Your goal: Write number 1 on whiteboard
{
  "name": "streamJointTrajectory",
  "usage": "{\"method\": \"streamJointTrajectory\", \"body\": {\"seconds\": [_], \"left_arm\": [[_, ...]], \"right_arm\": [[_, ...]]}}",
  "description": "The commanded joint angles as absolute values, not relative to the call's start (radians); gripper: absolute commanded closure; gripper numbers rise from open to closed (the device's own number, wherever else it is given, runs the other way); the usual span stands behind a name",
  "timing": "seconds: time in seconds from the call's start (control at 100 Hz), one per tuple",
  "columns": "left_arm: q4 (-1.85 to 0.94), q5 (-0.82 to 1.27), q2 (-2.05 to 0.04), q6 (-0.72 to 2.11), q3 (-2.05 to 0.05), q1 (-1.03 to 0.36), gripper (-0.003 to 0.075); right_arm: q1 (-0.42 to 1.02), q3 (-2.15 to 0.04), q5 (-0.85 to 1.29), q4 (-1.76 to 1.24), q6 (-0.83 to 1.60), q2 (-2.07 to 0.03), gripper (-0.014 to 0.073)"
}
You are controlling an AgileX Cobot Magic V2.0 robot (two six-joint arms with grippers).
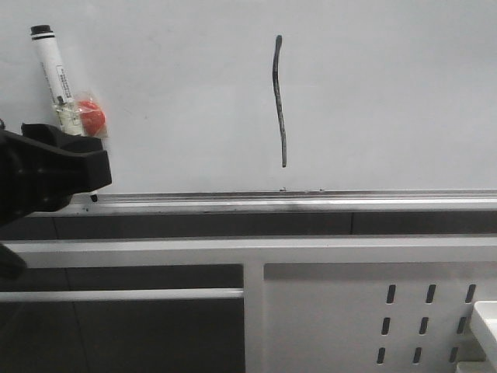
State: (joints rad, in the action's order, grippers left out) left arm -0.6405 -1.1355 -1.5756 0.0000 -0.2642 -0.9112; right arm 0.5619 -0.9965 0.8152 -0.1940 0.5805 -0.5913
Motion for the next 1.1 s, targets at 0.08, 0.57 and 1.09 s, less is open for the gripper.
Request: {"method": "streamJointTrajectory", "body": {"seconds": [0.08, 0.57, 1.09], "left_arm": [[-0.63, -1.36, -1.553, 0.0, -0.283, -0.91, 0.0382], [-0.522, -1.36, -1.348, 0.0, -0.103, -0.91, 0.0493], [-0.436, -1.36, -1.212, 0.016, 0.019, -0.91, 0.074]], "right_arm": [[0.558, -1.025, 0.742, -0.192, 0.578, -0.596, 0.0663], [0.558, -1.025, 0.762, -0.191, 0.578, -0.594, 0.0663], [0.558, -0.384, 0.223, -0.398, 0.578, -0.256, 0.0663]]}}
